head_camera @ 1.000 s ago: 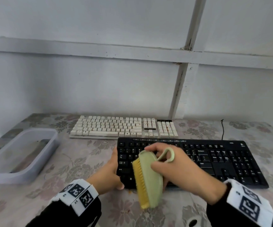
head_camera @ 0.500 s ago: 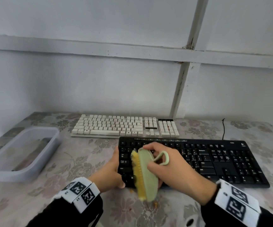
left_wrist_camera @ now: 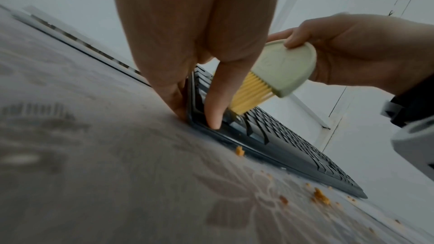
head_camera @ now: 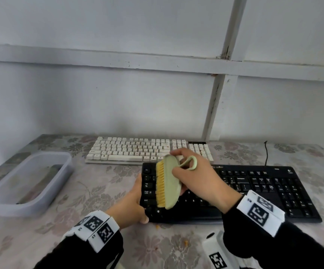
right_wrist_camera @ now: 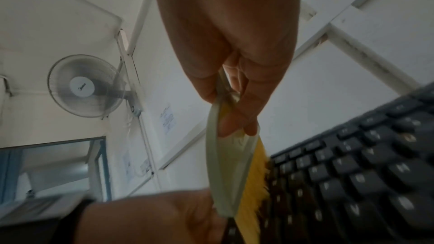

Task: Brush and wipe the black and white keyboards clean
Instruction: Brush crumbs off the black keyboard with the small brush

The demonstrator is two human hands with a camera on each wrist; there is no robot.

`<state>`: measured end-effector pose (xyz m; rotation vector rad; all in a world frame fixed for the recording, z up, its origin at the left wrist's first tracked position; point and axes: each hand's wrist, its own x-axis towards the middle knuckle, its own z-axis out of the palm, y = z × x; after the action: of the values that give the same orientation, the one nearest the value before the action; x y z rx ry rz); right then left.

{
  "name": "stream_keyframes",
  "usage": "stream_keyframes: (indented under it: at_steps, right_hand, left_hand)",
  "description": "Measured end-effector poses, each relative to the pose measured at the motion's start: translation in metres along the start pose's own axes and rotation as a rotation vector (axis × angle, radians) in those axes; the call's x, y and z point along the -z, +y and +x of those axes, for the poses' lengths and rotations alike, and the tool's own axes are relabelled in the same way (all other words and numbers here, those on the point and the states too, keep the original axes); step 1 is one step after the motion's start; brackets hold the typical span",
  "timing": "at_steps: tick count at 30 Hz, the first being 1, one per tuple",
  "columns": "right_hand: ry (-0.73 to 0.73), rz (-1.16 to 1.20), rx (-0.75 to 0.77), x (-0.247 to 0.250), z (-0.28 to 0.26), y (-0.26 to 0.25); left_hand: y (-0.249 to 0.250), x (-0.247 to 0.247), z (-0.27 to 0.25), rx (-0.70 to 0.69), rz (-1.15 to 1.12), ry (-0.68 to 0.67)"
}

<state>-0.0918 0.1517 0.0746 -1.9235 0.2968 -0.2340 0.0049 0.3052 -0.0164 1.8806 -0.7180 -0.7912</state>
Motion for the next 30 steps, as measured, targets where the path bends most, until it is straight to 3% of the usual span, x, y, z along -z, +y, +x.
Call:
stream_keyframes:
  at_steps: [6,13,20,27,30]
  right_hand:
    - [-0.23,-0.175,-0.07,-0.006,-0.041,0.01]
    - [-0.05,0.002,-0.009,0.003,-0.013,-0.009]
    - [-0.009,-0.058,0.009,-0.014,0.001,-0.008]
    - [-0.223,-0.24,-0.077,-0.012,-0.036,-0.001]
    - [-0.217,-0.149,-0.104,-0.004,-0.037,-0.009]
  left_hand:
    - [-0.004,0.0,0.002,0.038,0.027,0.019]
    - [0.004,-0.001,-0.002,0.016,0.117,0.034]
    - [0.003,0.0,-0.001,0.042,0.174,0.045]
    - [0.007,0.0,-0.001,0.106,0.23,0.038]
    - [0.008,0.0,0.0,0.114,0.232,0.032]
